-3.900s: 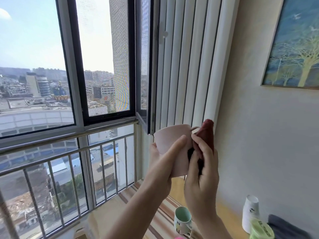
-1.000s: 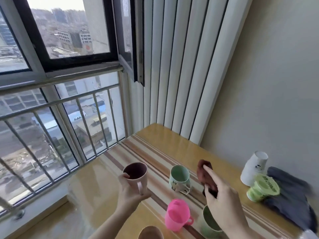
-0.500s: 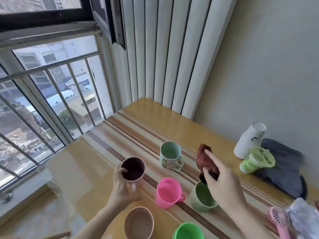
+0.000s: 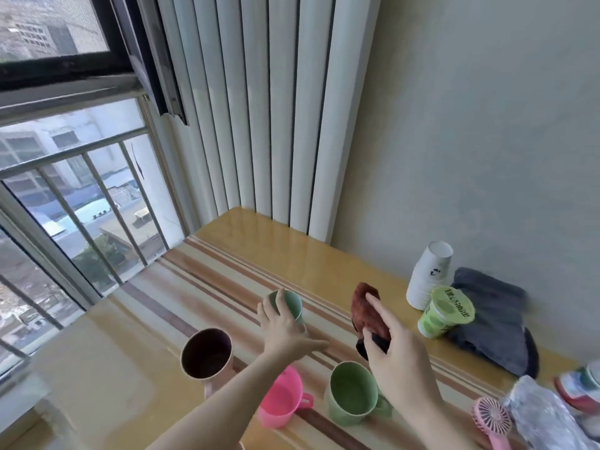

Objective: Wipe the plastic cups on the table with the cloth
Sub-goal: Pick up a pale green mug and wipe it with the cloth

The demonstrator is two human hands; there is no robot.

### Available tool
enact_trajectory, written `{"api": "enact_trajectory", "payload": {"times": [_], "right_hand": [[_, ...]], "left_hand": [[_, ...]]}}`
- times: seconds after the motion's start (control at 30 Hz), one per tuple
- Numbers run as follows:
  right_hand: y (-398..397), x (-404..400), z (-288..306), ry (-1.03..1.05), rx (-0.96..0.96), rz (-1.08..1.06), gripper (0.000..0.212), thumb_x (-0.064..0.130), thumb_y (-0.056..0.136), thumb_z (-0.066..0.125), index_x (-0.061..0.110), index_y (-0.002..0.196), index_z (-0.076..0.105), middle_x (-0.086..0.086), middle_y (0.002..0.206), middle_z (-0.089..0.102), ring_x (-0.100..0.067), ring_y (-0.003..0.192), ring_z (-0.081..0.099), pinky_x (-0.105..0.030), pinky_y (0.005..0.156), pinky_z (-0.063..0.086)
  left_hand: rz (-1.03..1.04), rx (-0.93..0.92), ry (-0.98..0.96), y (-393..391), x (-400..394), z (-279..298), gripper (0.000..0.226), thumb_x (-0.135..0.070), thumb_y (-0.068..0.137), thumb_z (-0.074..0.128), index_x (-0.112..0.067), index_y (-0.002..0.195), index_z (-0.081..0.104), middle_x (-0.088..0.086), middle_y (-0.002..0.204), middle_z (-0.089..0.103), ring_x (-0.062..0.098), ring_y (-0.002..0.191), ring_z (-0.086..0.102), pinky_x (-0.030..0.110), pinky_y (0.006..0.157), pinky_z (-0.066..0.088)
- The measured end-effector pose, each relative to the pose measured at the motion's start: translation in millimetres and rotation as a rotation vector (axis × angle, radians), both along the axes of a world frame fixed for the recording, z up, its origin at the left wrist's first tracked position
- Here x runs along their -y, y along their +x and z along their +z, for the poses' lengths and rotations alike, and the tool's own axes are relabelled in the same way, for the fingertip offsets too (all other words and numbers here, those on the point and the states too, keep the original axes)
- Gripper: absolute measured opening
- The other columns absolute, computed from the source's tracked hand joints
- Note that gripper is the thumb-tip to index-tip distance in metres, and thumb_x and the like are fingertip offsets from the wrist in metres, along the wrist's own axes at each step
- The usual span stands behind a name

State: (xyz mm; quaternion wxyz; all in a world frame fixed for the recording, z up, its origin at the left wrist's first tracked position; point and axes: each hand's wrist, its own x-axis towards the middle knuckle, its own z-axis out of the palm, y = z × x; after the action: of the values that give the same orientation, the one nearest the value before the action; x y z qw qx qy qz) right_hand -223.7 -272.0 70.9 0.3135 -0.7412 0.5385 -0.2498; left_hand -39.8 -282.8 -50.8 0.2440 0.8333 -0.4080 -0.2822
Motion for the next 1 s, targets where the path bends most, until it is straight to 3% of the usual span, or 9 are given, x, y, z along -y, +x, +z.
{"api": "enact_trajectory", "payload": {"times": [0.13,0.3,0.43,0.53,0.6,0.7,0.83,0.9,1.0], "right_hand": [[-6.3,-1.5,-11.3,0.003,-0.007,0.034,0.057,0.008,0.091,0.060,0.032,0.141,0.048,0.005,0.130,0.064,-0.014,0.117,0.061,-0.017,0.098,0.043],[-15.6,-3.8,-19.6,-0.034,0.022,0.029,0.058,0.008,0.090,0.060,0.032,0.141,0.047,0.005,0.130,0.064,-0.013,0.117,0.061,-0.027,0.102,0.047],[-19.4,-13.4,-16.8,-0.065,0.055,0.038,0.057,0.007,0.090,0.060,0.031,0.140,0.048,0.005,0.132,0.063,-0.011,0.119,0.060,-0.021,0.102,0.045],[-16.5,-19.3,-0.6,-0.114,0.116,0.054,0.054,0.009,0.092,0.060,0.031,0.140,0.049,0.004,0.131,0.063,-0.008,0.119,0.059,-0.010,0.100,0.039],[-11.3,-24.9,24.2,-0.186,0.183,0.071,0.054,0.010,0.093,0.060,0.032,0.141,0.047,0.003,0.132,0.062,-0.006,0.120,0.059,-0.004,0.100,0.036],[0.3,-41.7,77.7,-0.321,0.339,0.145,0.054,0.014,0.094,0.056,0.034,0.142,0.043,0.005,0.141,0.055,-0.007,0.131,0.051,-0.019,0.109,0.039],[18.2,-79.5,147.5,-0.515,0.445,0.308,0.048,0.030,0.100,0.046,0.029,0.147,0.039,0.009,0.154,0.039,-0.012,0.146,0.031,-0.039,0.115,0.034],[25.5,-102.5,172.2,-0.591,0.445,0.392,0.052,0.034,0.096,0.045,0.030,0.147,0.038,0.011,0.158,0.032,-0.014,0.148,0.026,-0.038,0.116,0.030],[34.8,-133.4,198.1,-0.556,0.589,0.444,0.054,0.034,0.094,0.047,0.030,0.147,0.039,0.008,0.159,0.030,-0.011,0.149,0.025,-0.035,0.118,0.027]], "left_hand": [[0.079,0.187,0.050,-3.6,17.0,-24.4,0.143,-0.051,0.053,0.091,-0.029,0.155,-0.007,0.022,0.161,-0.017,0.044,0.151,-0.009,0.052,0.125,0.007],[0.067,0.220,0.017,14.7,16.0,-35.8,0.117,-0.019,0.069,0.084,-0.024,0.156,0.006,0.021,0.158,0.013,0.039,0.146,0.015,0.047,0.119,0.029],[0.071,0.042,-0.052,31.9,7.6,-10.7,0.108,-0.006,0.073,0.080,-0.018,0.157,0.013,0.017,0.149,0.030,0.037,0.136,0.031,0.051,0.110,0.043],[0.121,-0.049,-0.111,43.8,-4.0,38.5,0.113,-0.003,0.067,0.083,-0.018,0.156,0.016,0.016,0.147,0.034,0.036,0.135,0.036,0.052,0.110,0.042],[0.139,-0.223,-0.198,48.3,-20.5,88.2,0.115,-0.004,0.063,0.086,-0.020,0.154,0.017,0.013,0.141,0.041,0.034,0.127,0.046,0.050,0.095,0.055],[0.061,-0.448,-0.301,46.3,-63.4,178.5,0.109,-0.005,0.064,0.092,-0.020,0.148,0.024,0.006,0.122,0.053,0.022,0.104,0.061,0.032,0.070,0.060],[-0.052,-0.585,-0.364,33.6,-125.1,298.2,0.116,-0.020,0.054,0.097,-0.025,0.146,0.027,0.010,0.119,0.060,0.023,0.100,0.065,0.036,0.085,0.059],[-0.098,-0.607,-0.405,27.1,-152.3,347.2,0.120,-0.027,0.049,0.090,-0.027,0.148,0.023,0.015,0.120,0.062,0.022,0.095,0.065,0.033,0.080,0.059],[-0.064,-0.680,-0.495,20.8,-186.4,393.4,0.118,-0.024,0.047,0.088,-0.023,0.148,0.027,0.018,0.121,0.059,0.032,0.112,0.064,0.045,0.103,0.053]]}}
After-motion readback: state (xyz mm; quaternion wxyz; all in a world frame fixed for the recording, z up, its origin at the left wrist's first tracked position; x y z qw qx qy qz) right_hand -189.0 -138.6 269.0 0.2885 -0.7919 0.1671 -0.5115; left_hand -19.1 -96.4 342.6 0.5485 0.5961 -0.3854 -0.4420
